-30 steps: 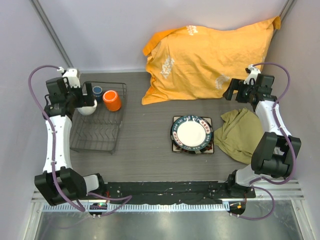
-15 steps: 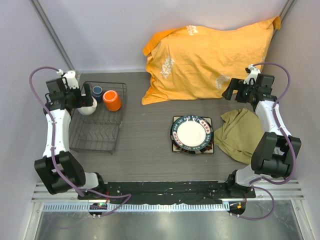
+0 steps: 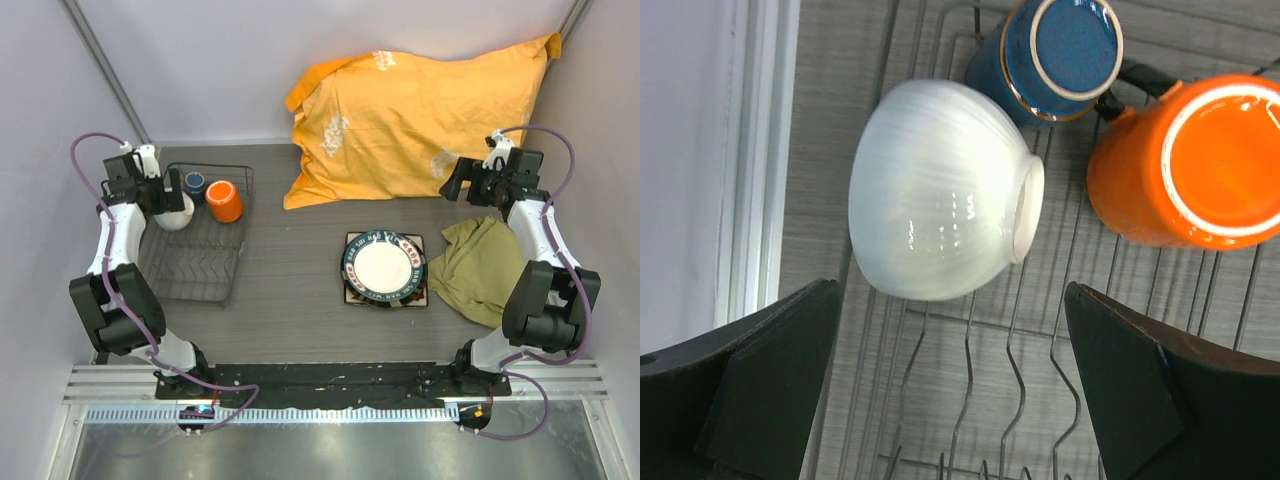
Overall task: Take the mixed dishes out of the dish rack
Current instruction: Pick up the bowl from the dish rack.
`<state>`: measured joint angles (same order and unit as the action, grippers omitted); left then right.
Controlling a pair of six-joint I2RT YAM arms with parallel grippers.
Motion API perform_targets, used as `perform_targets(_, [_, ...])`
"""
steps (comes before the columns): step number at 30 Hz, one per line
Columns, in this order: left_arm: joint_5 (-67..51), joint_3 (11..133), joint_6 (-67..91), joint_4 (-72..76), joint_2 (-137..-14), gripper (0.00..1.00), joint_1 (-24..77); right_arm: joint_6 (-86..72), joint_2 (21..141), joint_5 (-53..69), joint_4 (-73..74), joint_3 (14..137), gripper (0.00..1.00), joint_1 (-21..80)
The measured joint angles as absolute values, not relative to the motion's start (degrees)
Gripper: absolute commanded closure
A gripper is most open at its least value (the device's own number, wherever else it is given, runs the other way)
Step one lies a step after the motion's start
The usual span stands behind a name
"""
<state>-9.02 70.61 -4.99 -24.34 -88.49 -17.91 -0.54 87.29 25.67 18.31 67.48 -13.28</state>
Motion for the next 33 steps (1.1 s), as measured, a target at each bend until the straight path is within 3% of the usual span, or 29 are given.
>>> perform_targets(33, [-8.3, 74.9, -8.4, -20.9, -96.1, 0.03, -17.2, -0.4, 88.3, 25.6, 18.5, 67.5, 0.0, -12.9])
